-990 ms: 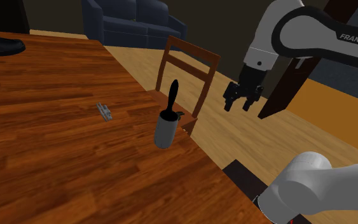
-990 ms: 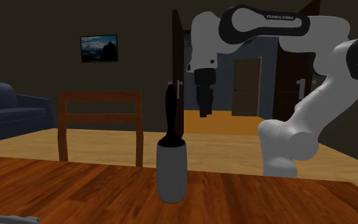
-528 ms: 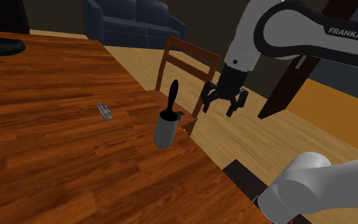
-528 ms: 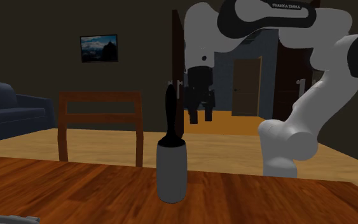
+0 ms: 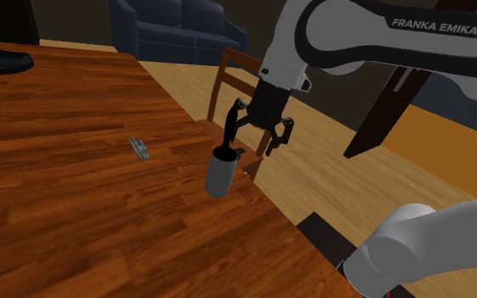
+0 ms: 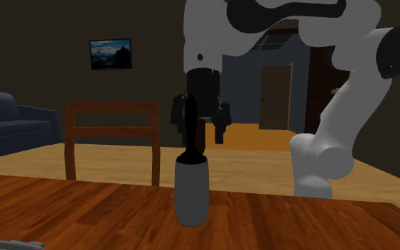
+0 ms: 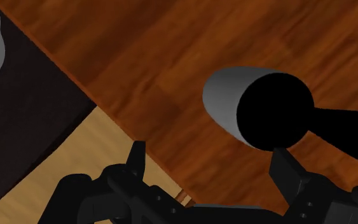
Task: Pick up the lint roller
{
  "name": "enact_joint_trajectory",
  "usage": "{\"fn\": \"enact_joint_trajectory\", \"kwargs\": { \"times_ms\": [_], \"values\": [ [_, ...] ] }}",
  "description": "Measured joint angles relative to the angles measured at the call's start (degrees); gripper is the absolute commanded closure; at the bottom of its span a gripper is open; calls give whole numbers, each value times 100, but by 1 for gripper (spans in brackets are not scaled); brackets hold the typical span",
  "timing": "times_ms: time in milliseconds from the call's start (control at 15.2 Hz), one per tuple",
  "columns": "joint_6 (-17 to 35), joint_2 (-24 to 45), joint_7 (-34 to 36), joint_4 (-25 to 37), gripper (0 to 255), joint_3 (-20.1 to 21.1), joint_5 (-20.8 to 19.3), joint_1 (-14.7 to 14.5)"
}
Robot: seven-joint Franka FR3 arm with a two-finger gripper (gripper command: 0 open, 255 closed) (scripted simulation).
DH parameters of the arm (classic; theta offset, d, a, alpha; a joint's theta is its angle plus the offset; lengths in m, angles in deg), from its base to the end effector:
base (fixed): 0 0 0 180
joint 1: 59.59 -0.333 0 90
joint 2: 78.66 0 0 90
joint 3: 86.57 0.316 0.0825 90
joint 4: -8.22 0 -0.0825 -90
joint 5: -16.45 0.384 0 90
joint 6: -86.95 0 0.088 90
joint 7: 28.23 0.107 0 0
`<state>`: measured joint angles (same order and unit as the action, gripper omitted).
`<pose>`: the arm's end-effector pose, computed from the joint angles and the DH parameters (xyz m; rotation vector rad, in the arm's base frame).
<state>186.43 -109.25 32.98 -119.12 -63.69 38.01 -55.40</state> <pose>0.3666 0.1871 0.5620 -2.7254 1.2351 0.1397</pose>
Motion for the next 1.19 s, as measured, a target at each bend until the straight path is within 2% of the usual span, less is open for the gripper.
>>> {"fn": "enact_joint_trajectory", "kwargs": {
  "times_ms": [264,726,792,1188],
  "values": [
    [371,537,929,376,0,418,108,152],
    [886,655,976,3,0,557,183,150],
    [913,659,974,-20,255,564,187,149],
    [941,655,971,-38,255,569,194,145]
  ]
}}
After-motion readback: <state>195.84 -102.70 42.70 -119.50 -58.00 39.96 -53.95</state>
